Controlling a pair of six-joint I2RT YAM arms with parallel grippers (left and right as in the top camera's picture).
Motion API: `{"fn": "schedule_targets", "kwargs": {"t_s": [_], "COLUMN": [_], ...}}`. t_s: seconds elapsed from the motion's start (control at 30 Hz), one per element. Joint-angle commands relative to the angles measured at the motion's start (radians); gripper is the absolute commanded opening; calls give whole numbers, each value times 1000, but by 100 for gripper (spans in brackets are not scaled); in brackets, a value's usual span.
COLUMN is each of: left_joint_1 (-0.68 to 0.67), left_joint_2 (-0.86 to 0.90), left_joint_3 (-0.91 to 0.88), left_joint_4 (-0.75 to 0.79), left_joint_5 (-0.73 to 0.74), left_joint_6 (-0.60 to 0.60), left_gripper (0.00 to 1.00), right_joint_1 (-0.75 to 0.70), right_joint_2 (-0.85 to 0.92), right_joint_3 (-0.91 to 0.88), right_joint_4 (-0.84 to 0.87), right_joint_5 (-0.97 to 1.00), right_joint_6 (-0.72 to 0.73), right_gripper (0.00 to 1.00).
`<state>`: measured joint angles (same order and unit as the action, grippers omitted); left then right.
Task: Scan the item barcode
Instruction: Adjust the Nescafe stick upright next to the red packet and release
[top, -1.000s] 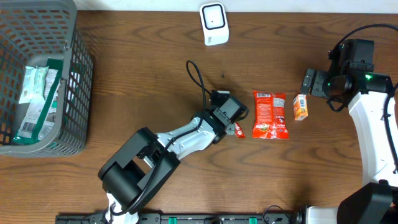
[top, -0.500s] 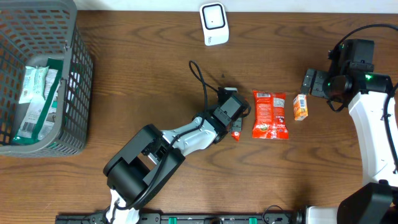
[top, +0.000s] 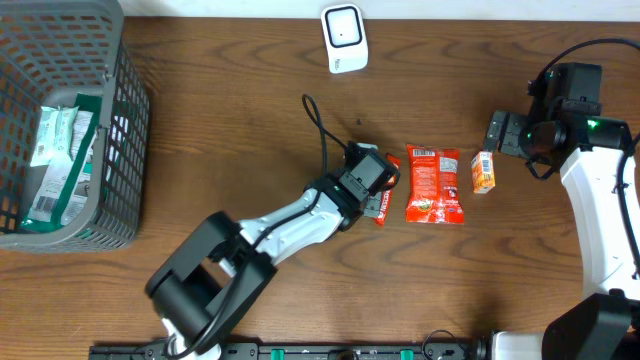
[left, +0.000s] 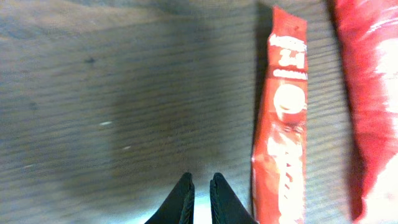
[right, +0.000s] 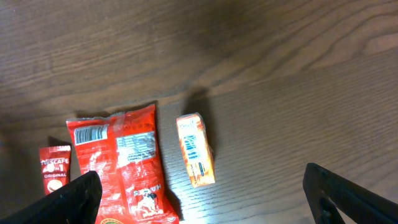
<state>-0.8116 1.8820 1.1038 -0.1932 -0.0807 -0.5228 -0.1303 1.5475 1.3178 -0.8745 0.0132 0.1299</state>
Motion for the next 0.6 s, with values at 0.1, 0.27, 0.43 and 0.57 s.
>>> {"fn": "schedule_targets", "kwargs": {"t_s": [0.1, 0.27, 0.43, 0.57], "left_joint_1": [0, 0, -9, -25], "left_joint_2": [-17, 0, 0, 0], "left_joint_3": [-9, -9, -9, -9], "left_joint_4": [-99, -115, -114, -116], "left_joint_5": [67, 93, 173, 175], "left_joint_6": [-34, -40, -43, -63], "left_gripper": [13, 14, 14, 14], "right_joint_1": [-6, -6, -6, -6], "right_joint_2": [-3, -3, -3, -3], "right_joint_3": [12, 11, 12, 12], "right_joint_4": [-1, -1, -1, -1], "right_joint_5": [-4, -4, -4, -4], "right_joint_6": [14, 15, 15, 14], "right_gripper": [99, 99, 99, 99]}}
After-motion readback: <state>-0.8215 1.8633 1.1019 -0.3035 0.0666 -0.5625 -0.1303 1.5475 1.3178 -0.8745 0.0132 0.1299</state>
